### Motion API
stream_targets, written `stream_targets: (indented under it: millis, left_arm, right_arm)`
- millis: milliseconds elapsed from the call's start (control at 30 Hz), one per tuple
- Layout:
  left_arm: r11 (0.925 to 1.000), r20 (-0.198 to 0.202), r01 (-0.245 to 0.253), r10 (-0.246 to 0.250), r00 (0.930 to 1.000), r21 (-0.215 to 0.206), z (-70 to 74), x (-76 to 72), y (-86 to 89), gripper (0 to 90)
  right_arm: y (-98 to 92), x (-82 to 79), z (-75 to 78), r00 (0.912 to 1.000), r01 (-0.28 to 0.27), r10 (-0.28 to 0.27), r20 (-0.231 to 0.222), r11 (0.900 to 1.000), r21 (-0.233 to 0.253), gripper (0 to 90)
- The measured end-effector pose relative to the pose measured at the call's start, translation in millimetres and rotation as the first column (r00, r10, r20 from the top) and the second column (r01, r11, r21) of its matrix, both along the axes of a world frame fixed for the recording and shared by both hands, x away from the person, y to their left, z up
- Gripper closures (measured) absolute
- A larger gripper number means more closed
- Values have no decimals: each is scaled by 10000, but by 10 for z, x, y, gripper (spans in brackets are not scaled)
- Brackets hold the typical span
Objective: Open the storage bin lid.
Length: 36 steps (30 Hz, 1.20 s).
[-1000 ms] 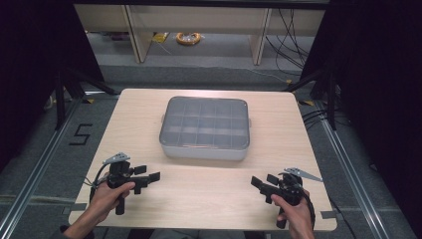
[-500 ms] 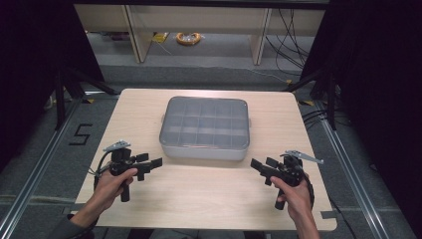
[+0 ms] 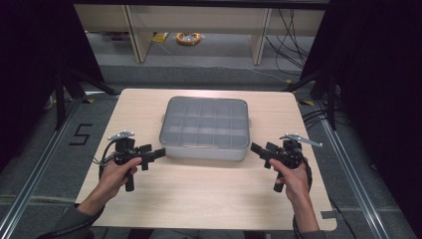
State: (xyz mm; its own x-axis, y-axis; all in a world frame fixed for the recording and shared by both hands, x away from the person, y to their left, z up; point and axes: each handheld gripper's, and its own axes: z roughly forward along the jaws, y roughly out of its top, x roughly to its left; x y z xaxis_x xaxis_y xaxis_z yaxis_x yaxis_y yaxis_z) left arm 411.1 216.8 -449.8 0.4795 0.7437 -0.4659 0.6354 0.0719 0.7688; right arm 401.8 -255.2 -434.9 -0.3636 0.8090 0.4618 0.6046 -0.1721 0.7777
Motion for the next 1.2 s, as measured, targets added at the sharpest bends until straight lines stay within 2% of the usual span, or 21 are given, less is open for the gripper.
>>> stream_targets:
  millis: [33, 67, 167, 200, 267, 300, 367, 400, 433, 467, 567, 600, 633, 667, 800, 900, 933, 1067, 1100, 1133, 1200]
  left_arm:
    - [10000, -2, 52, -52, 10000, -5, 18, 36, 0, 209]
    - [10000, 79, -10, 10, 10000, -12, 26, 57, -4, 210]
    - [9998, 159, -174, 175, 9997, -86, 60, 181, 13, 220]
    - [9996, 169, -269, 271, 9995, -66, 73, 220, 20, 222]
    - [9994, 203, -338, 338, 9992, -4, 102, 278, 28, 223]
    - [9991, 212, -404, 407, 9989, -122, 117, 314, 30, 223]
    - [9984, 230, -523, 529, 9983, -231, 130, 353, 30, 221]
    - [9978, 223, -602, 609, 9979, -279, 134, 380, 22, 219]
    - [9979, 234, -589, 595, 9980, -263, 132, 399, 20, 219]
    - [9977, 171, -599, 604, 9980, -313, 131, 432, 11, 219]
    - [9970, 49, -690, 692, 9976, -337, 122, 518, -14, 221]
    - [9972, -15, -684, 684, 9977, -298, 119, 552, -17, 221]
    - [9968, -68, -721, 719, 9974, -332, 117, 577, -21, 220]
    - [9965, -111, -746, 742, 9972, -386, 116, 625, -21, 220]
    - [9954, -309, -881, 870, 9957, -377, 108, 772, -1, 226]
    - [9958, -499, -857, 840, 9952, -334, 92, 874, -1, 234]
    - [9962, -639, -803, 780, 9949, -334, 77, 925, 1, 234]
    - [9948, -851, -982, 955, 9918, -282, 45, 1058, 18, 259]
    - [9946, -960, -970, 930, 9910, -376, 37, 1080, 22, 258]
    - [9925, -1075, -1046, 974, 9894, -633, 30, 1095, 8, 259]
    - [9953, -973, -905, 867, 9915, -355, 15, 1114, -16, 262]
  right_arm:
    - [16, 21, 27, 9999, -60, 63, -107, 9996, 286, 216]
    - [7, 73, 21, 9998, -29, 30, 179, 10000, -40, 216]
    - [56, 130, 64, 9998, 94, -91, -157, 9997, 210, 222]
    - [57, 169, 45, 10000, -10, 10, 92, 10000, 35, 225]
    - [63, 206, 36, 10000, -17, 17, 47, 10000, -76, 231]
    - [86, 202, 43, 9997, 99, -97, -231, 9999, 86, 235]
    - [57, 255, 22, 10000, 49, -48, 79, 10000, -76, 261]
    - [70, 247, 43, 9995, 142, -134, -270, 9994, 307, 284]
    - [38, 298, 22, 9998, 151, -151, 96, 9999, -5, 287]
    - [43, 304, 35, 9998, 213, -211, -61, 9994, 262, 289]
    - [16, 404, 20, 9995, 288, -286, -92, 9994, 211, 325]
    - [22, 419, 27, 9986, 399, -385, -376, 9985, 378, 337]
    - [8, 466, 6, 9991, 347, -342, -246, 9992, 208, 346]
    - [19, 474, 16, 9977, 465, -445, -511, 9982, 379, 356]
    - [-9, 616, -59, 9992, 319, -313, -262, 9992, 221, 390]
    - [23, 682, -76, 9956, 520, -476, -808, 9972, 534, 409]
    - [-2, 731, -113, 9987, 364, -354, -373, 9990, 264, 411]
    - [13, 836, -163, 9974, 305, -267, -675, 9980, 551, 418]
    - [39, 836, -151, 9938, 466, -379, -1041, 9954, 831, 421]
    - [46, 861, -152, 9931, 479, -382, -1112, 9951, 861, 427]
    - [42, 918, -178, 9928, 536, -426, -1116, 9938, 973, 434]
